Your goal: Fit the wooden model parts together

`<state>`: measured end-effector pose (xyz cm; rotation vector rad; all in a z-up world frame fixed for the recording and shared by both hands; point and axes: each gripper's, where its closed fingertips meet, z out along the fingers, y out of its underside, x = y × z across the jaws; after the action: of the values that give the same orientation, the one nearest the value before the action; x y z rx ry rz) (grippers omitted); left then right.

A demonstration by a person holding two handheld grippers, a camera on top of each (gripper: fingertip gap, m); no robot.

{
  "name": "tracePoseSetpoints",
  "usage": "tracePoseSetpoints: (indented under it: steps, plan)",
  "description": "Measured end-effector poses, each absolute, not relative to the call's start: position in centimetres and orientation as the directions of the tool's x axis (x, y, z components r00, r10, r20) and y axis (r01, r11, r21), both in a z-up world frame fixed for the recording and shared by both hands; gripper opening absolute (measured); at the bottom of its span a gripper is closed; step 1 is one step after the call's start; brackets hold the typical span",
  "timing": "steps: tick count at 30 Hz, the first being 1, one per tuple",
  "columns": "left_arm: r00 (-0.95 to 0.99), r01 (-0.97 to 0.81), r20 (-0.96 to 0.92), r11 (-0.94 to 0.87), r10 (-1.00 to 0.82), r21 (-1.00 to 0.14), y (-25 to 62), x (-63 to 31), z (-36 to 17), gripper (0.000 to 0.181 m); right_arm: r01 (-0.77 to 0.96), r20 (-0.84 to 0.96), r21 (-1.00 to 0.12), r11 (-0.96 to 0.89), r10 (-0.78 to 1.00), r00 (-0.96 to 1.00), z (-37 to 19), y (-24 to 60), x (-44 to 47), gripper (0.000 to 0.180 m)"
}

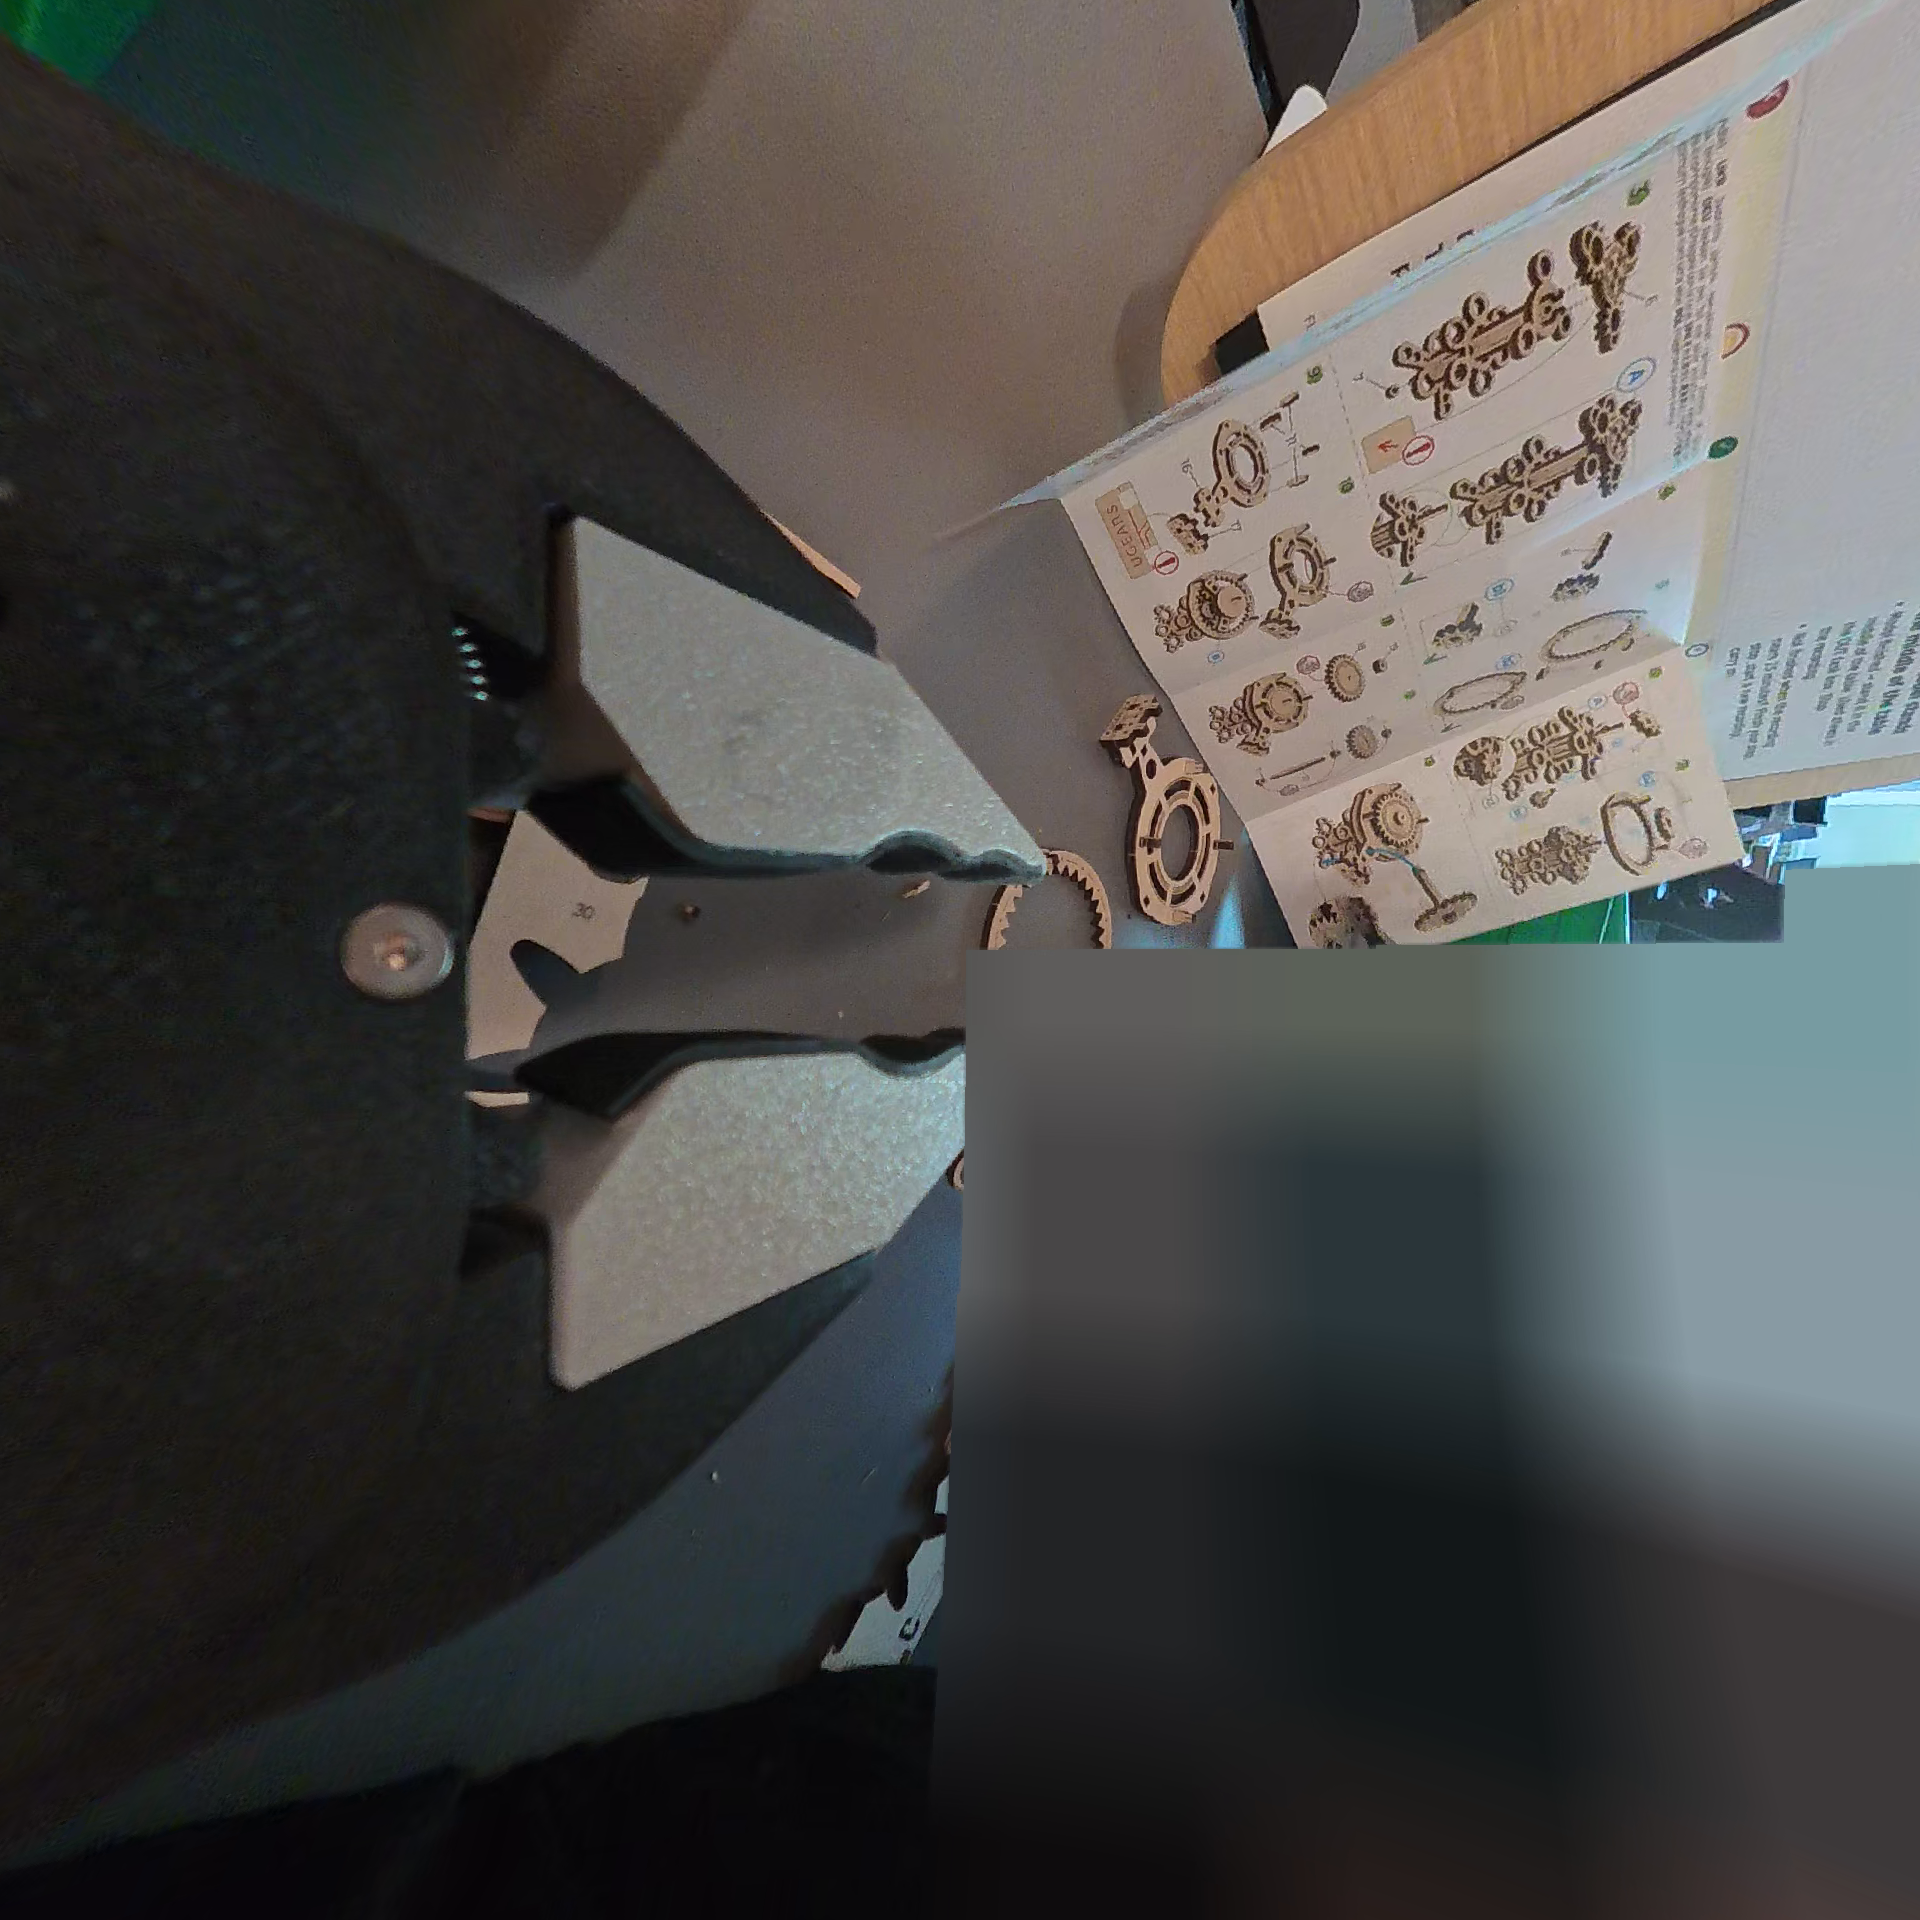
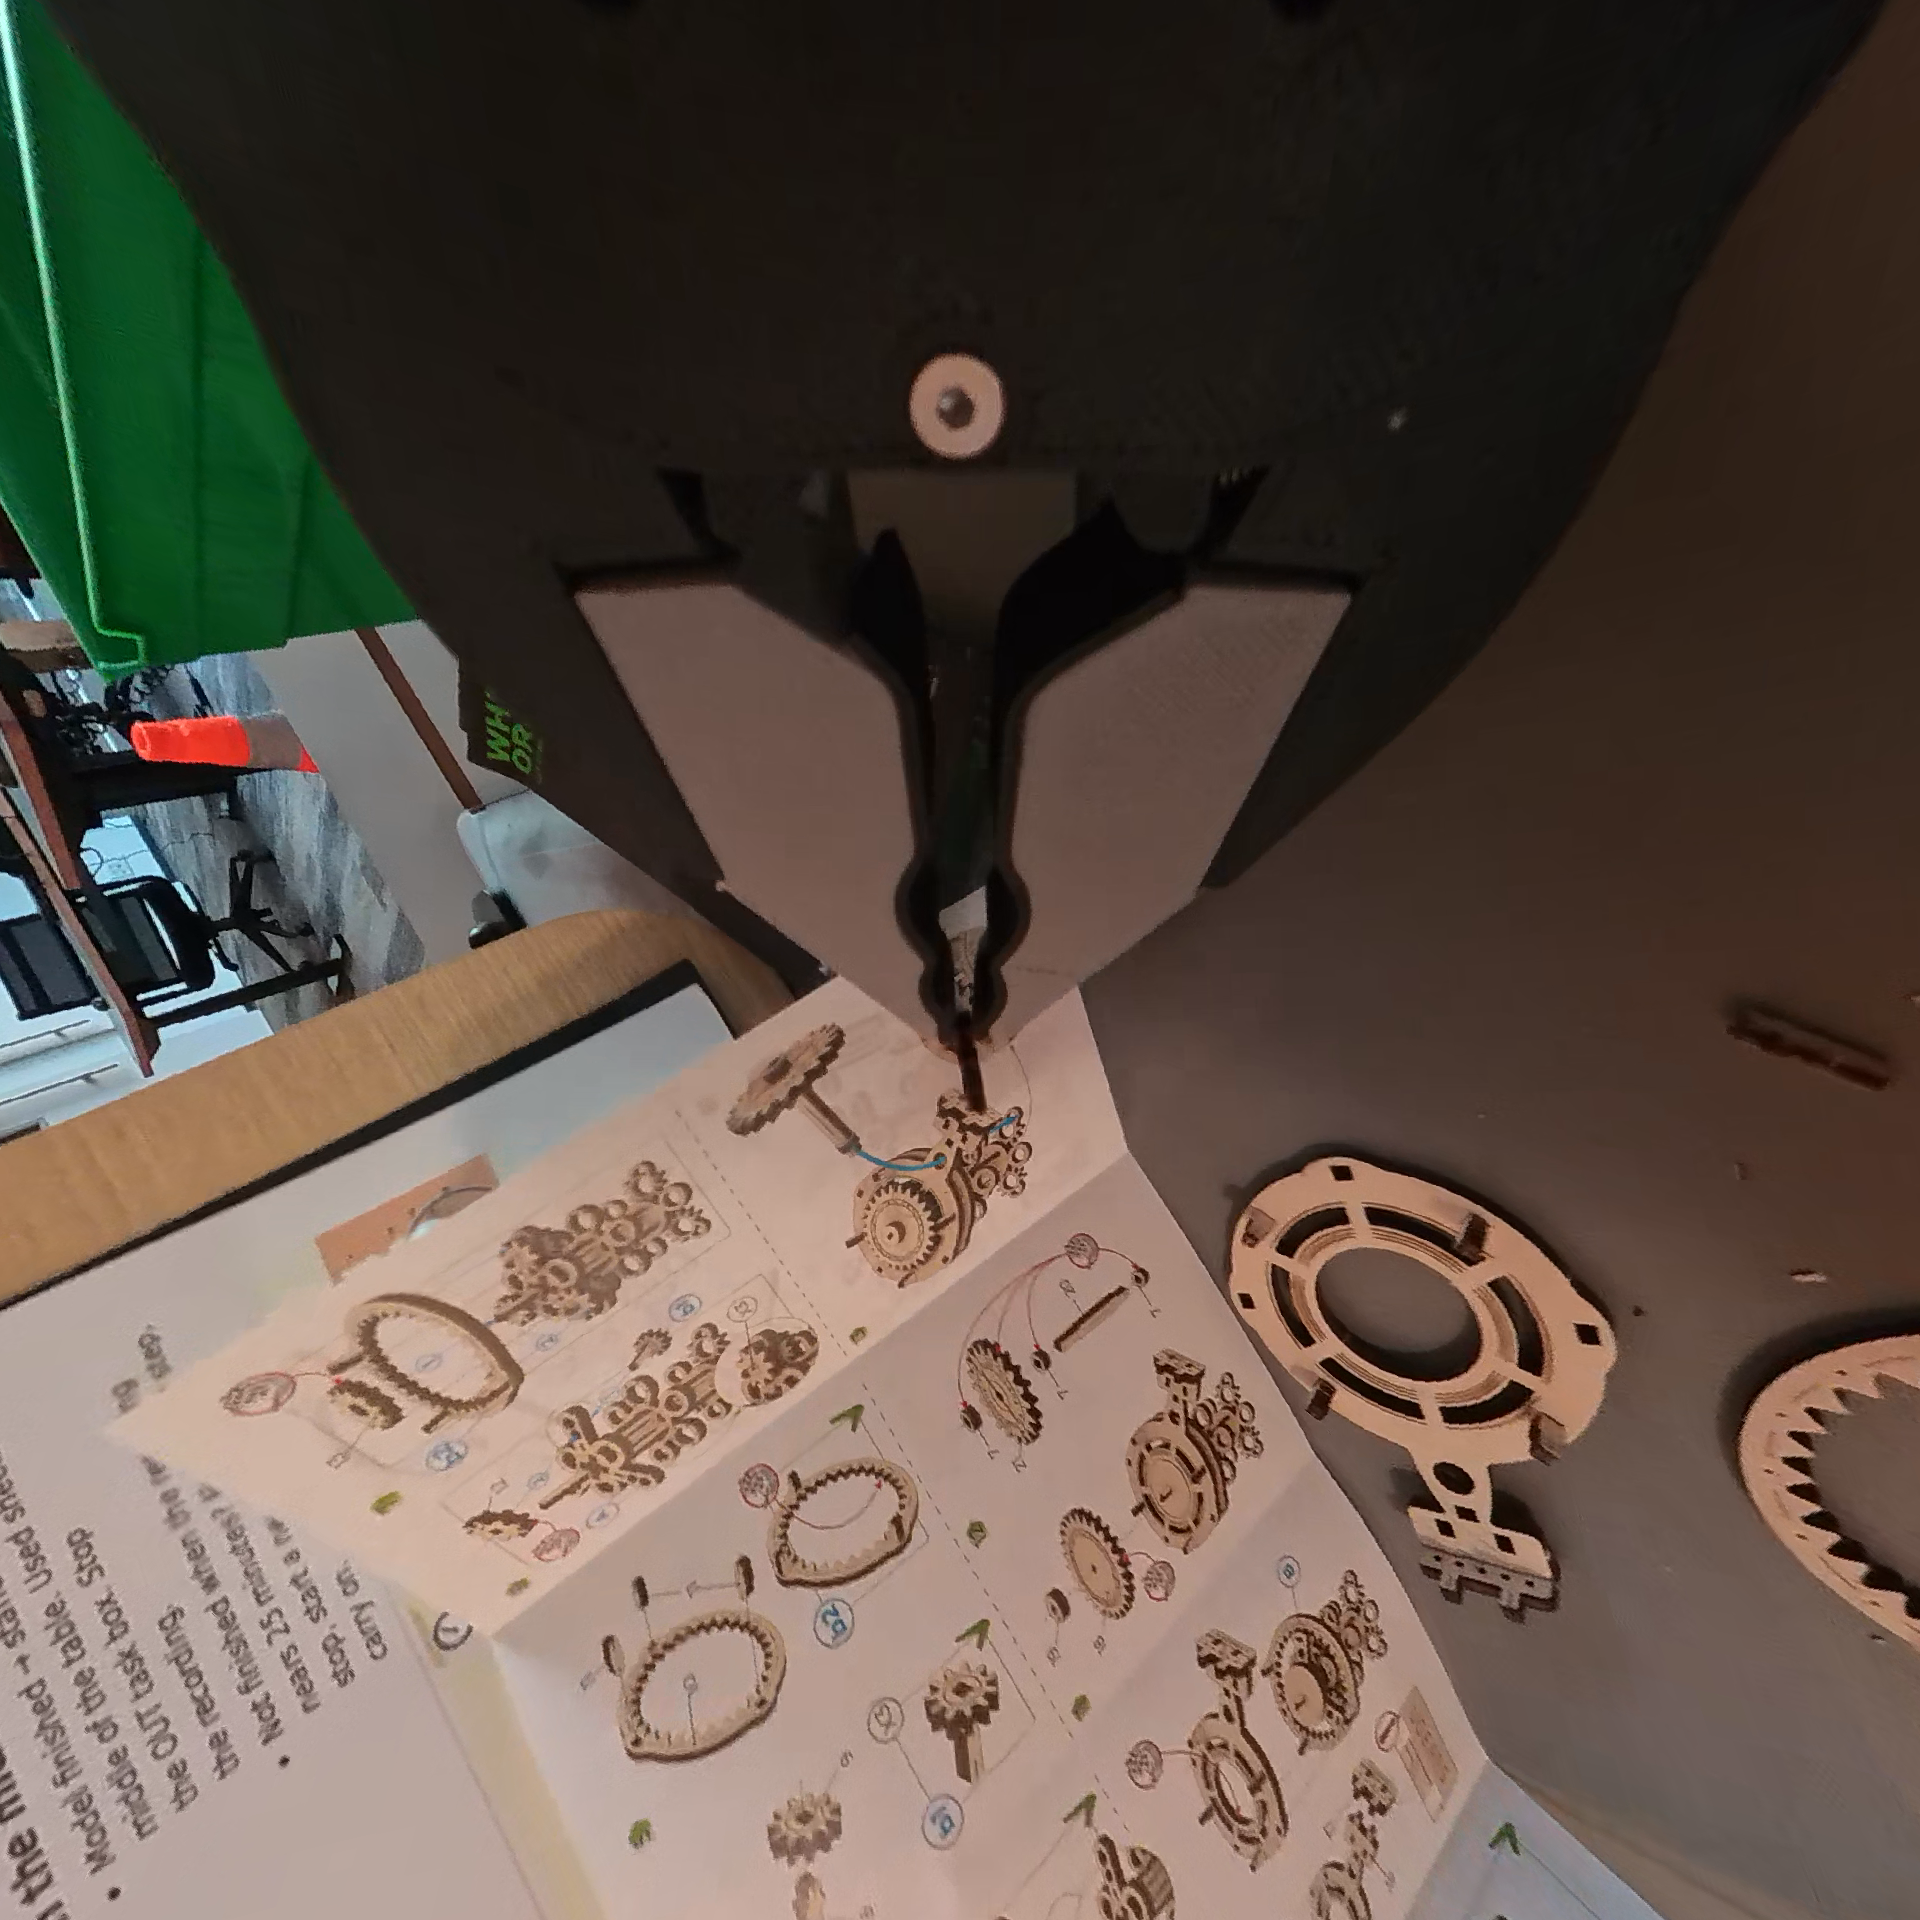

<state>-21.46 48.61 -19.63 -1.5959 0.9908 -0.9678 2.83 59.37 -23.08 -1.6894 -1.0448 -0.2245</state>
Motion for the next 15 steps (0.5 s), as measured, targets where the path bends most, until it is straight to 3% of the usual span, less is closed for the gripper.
tracePoseSetpoints:
  steps: [15]
  plan:
    - [0.354, -0.146, 0.1, -0.16, -0.93, -0.976, 48.6, -21.5, -19.4, 0.023, 0.713, 0.621, -0.697, 0.076, 0.561, 0.547, -21.9, 57.9, 0.5, 0.0]
